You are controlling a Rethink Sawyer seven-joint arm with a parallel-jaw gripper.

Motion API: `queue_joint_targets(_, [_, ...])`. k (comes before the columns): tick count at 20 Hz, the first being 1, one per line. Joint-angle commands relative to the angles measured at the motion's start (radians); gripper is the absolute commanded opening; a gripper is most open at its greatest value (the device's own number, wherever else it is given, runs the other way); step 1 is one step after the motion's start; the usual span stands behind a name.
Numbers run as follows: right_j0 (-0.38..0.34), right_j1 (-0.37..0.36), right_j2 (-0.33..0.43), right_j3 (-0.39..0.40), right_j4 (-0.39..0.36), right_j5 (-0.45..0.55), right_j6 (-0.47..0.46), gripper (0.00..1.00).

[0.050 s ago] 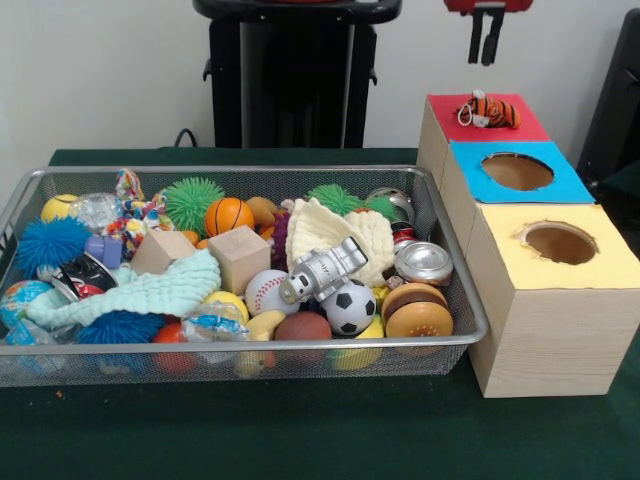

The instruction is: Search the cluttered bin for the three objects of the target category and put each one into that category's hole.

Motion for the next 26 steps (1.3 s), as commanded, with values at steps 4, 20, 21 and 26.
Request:
queue_joint_targets(4, [-0.082,0.187,0.162,0.049,-0.011,-0.240,0.169,0.00])
queue_joint_targets(20, [-0.097,0.334,0.172,-0.015,-0.040,-0.355,0.175,0.00])
queue_joint_targets(21, [-0.094,0.312,0.167,-0.009,-0.036,-0.326,0.171,0.00])
queue_joint_targets(26, [-0.062,0.058,0.106,0.015,-0.017,0.023,0.147,0.00])
